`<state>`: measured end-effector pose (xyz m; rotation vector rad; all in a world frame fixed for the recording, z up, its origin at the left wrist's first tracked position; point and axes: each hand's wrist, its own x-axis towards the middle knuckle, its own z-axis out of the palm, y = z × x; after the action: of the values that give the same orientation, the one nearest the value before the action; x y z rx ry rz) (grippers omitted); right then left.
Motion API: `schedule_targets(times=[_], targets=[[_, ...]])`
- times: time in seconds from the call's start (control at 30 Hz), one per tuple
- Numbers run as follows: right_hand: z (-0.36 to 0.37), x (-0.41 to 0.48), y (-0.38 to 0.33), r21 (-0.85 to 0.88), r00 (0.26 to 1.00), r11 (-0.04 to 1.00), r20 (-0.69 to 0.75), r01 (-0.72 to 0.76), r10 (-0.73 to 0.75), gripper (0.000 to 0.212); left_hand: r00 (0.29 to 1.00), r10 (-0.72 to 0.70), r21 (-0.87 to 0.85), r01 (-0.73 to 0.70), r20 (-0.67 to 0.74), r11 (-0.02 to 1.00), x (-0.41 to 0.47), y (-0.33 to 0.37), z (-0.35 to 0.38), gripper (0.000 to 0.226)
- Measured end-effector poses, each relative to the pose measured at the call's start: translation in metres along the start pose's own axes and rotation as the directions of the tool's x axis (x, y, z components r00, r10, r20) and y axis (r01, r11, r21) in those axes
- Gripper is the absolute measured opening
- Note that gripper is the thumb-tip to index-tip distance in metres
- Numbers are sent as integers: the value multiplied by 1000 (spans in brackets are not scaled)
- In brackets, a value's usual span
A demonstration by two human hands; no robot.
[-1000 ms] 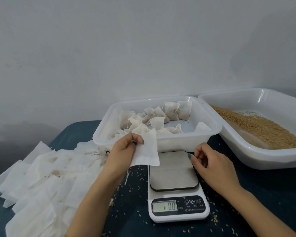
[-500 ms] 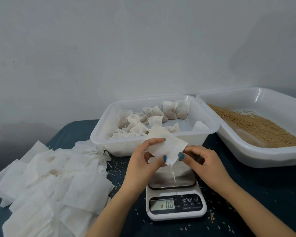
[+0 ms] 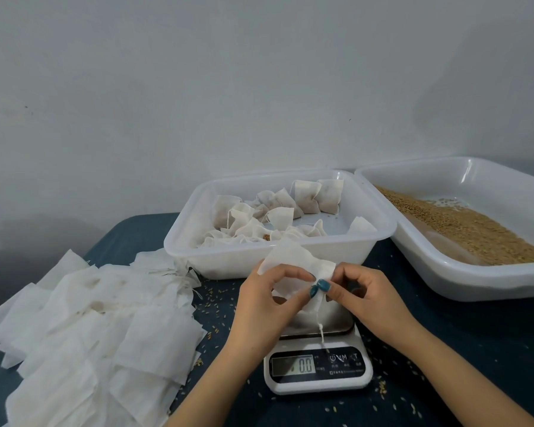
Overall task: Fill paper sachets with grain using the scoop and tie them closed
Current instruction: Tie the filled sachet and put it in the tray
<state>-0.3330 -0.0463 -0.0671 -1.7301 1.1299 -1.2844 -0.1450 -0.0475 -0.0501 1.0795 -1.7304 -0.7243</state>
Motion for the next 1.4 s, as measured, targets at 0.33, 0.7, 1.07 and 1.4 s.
schedule_targets(times=[0.33, 0.7, 1.07, 1.4], targets=[[-1, -1, -1, 13, 1000, 1000, -16, 20, -19, 13, 993, -75, -109, 84, 88, 990, -3, -6, 4, 14], [0, -1, -1, 0, 1000, 1000, -16, 5, -5, 11, 994, -73, -188, 86, 75, 978, -2, -6, 2, 13], [-2, 0, 2, -32, 1000, 999, 11, 14, -14, 13, 983, -148, -304, 175, 109, 937, 2, -7, 1, 12], [-2, -1, 3, -30, 1000, 999, 20, 20, -20, 16, 983, -182, -231, 186, 41, 955, 2, -2, -1, 14]])
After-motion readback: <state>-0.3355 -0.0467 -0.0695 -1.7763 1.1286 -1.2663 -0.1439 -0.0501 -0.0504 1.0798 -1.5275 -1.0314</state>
